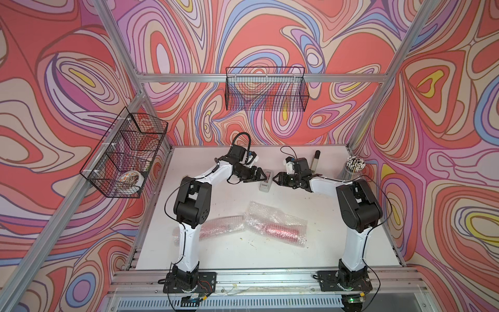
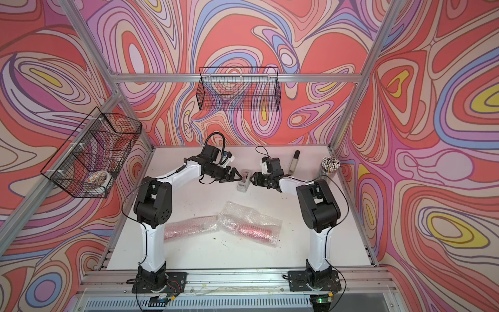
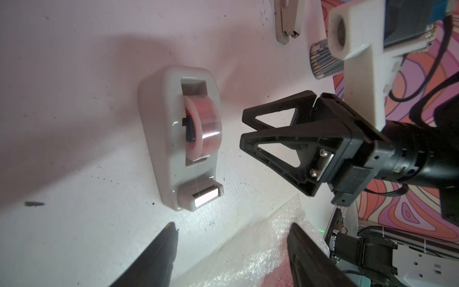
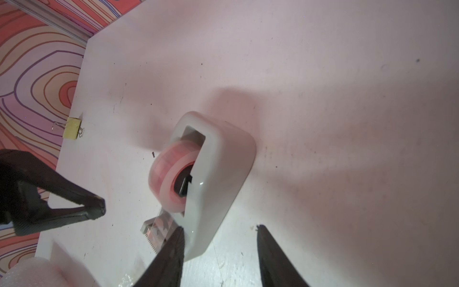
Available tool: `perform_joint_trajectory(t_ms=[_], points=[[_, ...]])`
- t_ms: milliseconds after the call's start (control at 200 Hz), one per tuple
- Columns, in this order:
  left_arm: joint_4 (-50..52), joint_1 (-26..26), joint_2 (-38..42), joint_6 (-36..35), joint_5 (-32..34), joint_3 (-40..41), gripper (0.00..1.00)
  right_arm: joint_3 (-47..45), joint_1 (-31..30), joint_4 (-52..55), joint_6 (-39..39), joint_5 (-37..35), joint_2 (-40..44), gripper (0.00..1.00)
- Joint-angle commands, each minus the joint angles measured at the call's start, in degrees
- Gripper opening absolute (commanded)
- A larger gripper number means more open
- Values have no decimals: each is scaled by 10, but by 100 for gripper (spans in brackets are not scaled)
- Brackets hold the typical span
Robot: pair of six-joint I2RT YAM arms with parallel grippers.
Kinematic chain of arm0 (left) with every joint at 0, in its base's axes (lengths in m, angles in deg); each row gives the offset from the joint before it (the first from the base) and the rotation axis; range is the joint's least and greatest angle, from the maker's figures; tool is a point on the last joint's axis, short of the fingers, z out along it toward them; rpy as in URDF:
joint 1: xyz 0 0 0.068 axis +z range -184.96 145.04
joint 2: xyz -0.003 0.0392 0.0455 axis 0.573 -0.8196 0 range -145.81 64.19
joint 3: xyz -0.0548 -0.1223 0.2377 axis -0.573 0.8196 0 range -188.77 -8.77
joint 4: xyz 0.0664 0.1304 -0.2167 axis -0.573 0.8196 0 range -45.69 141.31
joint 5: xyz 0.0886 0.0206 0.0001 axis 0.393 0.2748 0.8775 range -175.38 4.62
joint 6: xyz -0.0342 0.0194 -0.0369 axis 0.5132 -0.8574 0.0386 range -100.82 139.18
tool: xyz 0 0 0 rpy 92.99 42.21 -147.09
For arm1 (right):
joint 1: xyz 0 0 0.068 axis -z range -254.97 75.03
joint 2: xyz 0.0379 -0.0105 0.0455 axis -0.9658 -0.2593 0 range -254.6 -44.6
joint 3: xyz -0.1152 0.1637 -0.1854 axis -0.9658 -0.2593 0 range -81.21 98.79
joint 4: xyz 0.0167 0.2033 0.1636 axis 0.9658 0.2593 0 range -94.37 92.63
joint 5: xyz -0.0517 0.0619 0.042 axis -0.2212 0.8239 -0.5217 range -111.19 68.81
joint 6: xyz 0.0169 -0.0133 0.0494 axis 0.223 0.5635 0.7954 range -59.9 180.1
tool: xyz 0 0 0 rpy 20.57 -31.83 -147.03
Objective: Wrap wine bottles in bubble wrap
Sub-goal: Tear off the tape using the Tape Cutter.
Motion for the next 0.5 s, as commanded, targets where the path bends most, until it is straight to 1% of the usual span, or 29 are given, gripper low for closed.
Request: perform_joint_trajectory(t_ms=[0,100,220,330,496], points=[[25,2,-17,-6,-14,-25,69,20,3,-12,-3,39,-17,49],[31,2,-34,-6,-16,-40,67,34,3,0,-15,42,-32,48],[29,2,-52,1,-25,-51,64,44,4,4,-28,42,-48,44],[17,2,-68,25,-40,-61,56,48,5,19,-44,31,-56,41],[14,2,-99,42,-51,-85,47,50,8,29,-63,18,-59,38]])
